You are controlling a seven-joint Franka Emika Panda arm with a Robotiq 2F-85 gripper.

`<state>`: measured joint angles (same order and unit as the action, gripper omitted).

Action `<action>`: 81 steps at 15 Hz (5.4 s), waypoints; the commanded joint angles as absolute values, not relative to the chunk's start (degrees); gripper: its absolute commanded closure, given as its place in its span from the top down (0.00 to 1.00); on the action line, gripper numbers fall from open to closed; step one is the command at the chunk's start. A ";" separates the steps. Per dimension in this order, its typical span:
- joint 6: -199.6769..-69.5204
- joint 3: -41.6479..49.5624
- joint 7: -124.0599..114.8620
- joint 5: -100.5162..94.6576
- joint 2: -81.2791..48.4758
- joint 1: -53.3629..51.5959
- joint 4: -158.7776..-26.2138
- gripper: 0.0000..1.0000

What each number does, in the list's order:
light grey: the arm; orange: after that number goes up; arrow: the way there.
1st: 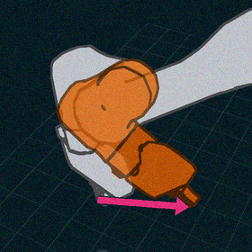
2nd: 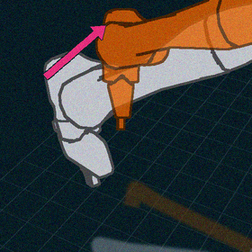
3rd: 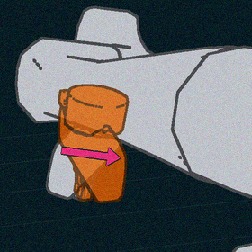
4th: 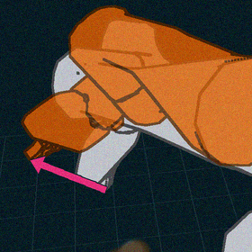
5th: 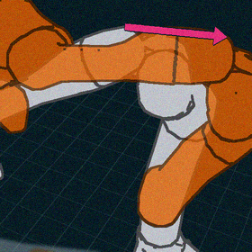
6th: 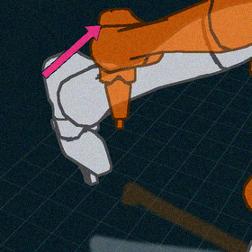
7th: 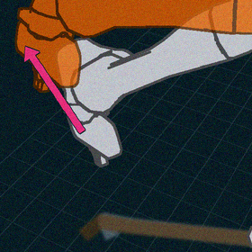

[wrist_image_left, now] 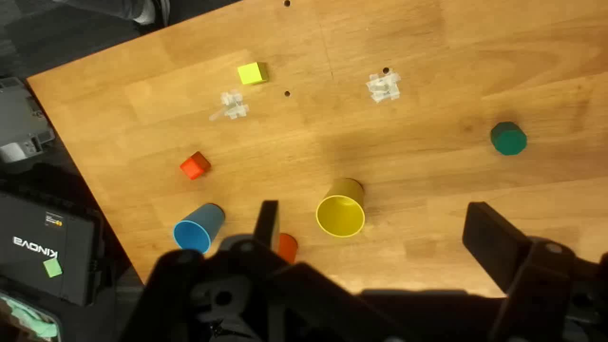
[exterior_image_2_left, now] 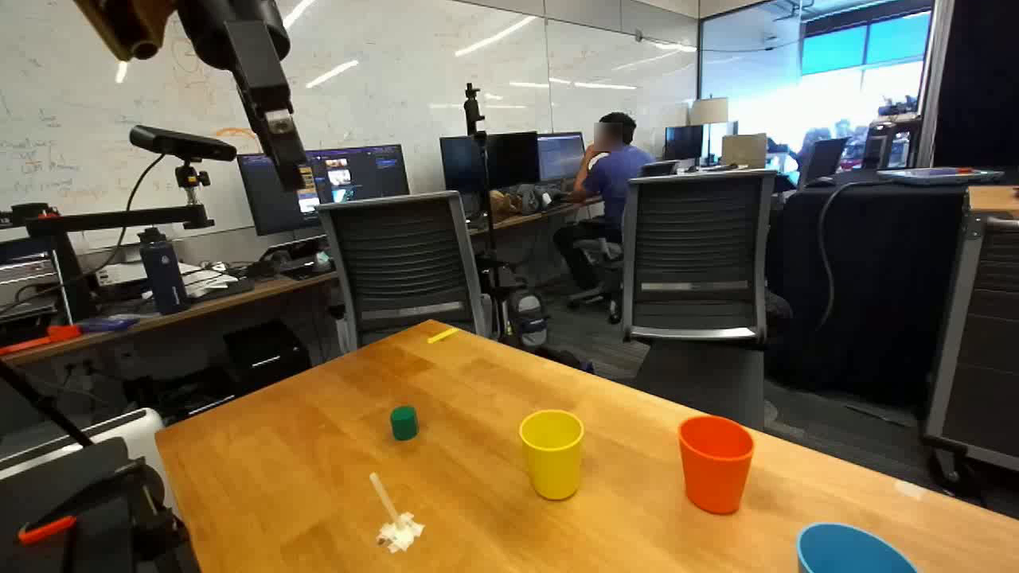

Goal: Stack the orange cup on top of the blue cup then stack the yellow cup on top of the orange cup

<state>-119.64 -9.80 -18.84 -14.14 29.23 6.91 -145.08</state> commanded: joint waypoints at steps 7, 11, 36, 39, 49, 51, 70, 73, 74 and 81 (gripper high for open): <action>-119.36 -8.73 -19.32 -14.73 29.16 5.70 -144.88 1.00; -119.36 -8.73 -19.32 -14.73 29.16 5.70 -144.88 1.00; -115.25 -1.78 -25.42 -17.25 1.68 8.35 -116.82 1.00; -112.83 -1.95 -28.00 -18.46 -3.51 5.39 -110.64 1.00; -114.40 2.45 -31.90 -22.38 -12.01 1.65 -104.01 1.00; -113.95 3.00 -32.22 -22.49 -13.65 1.39 -102.43 1.00; -111.95 8.93 -36.99 -20.42 -31.12 1.87 -88.46 1.00; -109.80 11.32 -36.58 -20.25 -35.53 2.57 -81.20 1.00; -109.13 11.80 -36.29 -20.03 -36.78 2.78 -79.01 1.00; -110.51 12.75 -36.58 -20.40 -36.45 2.44 -81.16 1.00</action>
